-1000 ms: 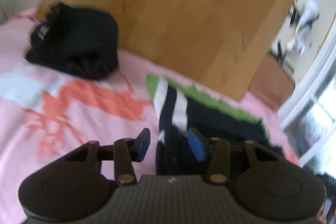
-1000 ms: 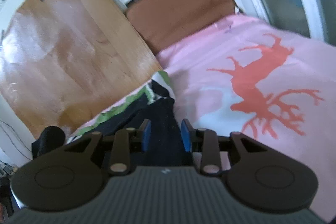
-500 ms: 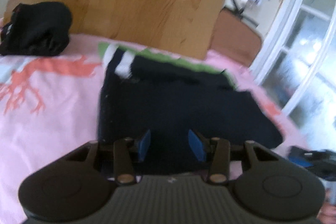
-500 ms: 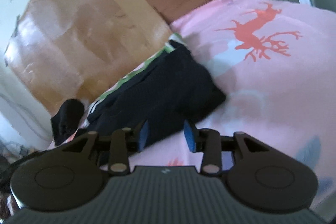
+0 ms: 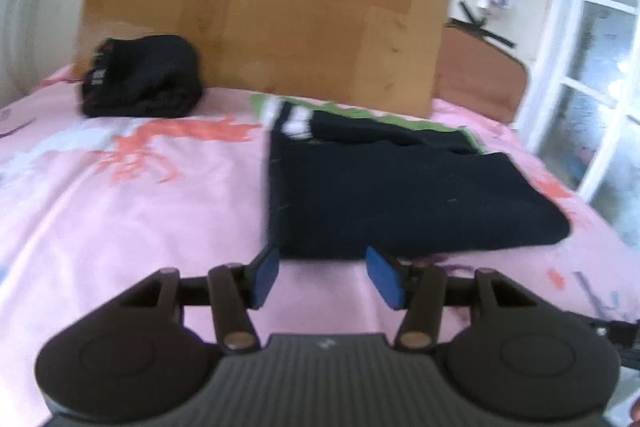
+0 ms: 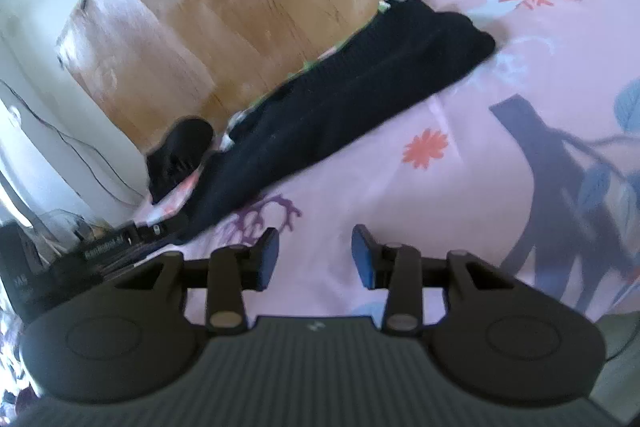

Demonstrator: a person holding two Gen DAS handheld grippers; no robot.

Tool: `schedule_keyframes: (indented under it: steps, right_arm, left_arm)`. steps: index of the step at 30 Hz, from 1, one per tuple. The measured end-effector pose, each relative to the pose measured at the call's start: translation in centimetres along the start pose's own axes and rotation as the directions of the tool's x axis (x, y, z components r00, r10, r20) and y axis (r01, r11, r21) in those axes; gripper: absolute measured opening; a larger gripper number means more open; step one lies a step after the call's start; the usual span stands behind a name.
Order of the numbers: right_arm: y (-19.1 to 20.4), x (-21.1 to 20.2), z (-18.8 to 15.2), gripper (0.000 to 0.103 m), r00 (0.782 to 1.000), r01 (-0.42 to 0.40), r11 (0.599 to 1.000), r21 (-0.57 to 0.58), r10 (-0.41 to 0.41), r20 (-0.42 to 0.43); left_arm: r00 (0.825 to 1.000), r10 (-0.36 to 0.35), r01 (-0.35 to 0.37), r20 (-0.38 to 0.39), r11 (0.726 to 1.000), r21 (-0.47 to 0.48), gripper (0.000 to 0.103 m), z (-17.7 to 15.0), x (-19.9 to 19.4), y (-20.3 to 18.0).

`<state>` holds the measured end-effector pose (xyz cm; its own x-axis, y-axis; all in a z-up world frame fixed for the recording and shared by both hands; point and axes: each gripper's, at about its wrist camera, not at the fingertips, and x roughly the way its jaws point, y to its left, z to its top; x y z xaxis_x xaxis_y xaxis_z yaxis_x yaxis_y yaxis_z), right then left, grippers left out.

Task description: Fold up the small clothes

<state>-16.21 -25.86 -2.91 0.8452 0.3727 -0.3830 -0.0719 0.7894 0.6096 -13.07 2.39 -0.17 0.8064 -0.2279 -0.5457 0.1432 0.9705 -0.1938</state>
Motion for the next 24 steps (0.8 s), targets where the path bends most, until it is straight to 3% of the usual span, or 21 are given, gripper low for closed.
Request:
schedule_keyframes:
  steps: [3,8,13,19,24]
  right_arm:
    - [0.0,-0.5,-0.7,0.046,1.0,-0.018,1.0,0.003,0.018,0.012]
    - [-1.4,-1.2,-1.0,0.046,0.997,-0.078,0.991,0.109,0.075,0.03]
    - [-1.4,-1.5,-1.7,0.046,0.995,-0.092,0.988,0.125,0.086,0.054]
    - [-1.3,-1.5,-1.8,0.046,0.994,-0.096,0.991,0.096,0.09,0.063]
    - [-0.9,-1.6,-2.0,0.046,0.995,-0.079,0.996,0.037,0.077,0.066]
  left_arm:
    - [0.998,0.064,-0.065,-0.025,0.997,-0.05,0.05,-0.6,-0.7,1.5]
    - [0.991,0.132,-0.135,-0.035,0.987,-0.085,0.051,-1.3,-1.9,2.9]
    - [0.99,0.141,-0.142,-0.015,0.988,-0.059,0.052,-1.8,-2.1,2.8]
    - [0.987,0.161,-0.161,-0.014,0.987,-0.014,0.062,-2.0,-1.6,1.8]
    - [0.989,0.148,-0.149,-0.017,0.988,-0.032,0.064,-1.9,-1.6,2.1]
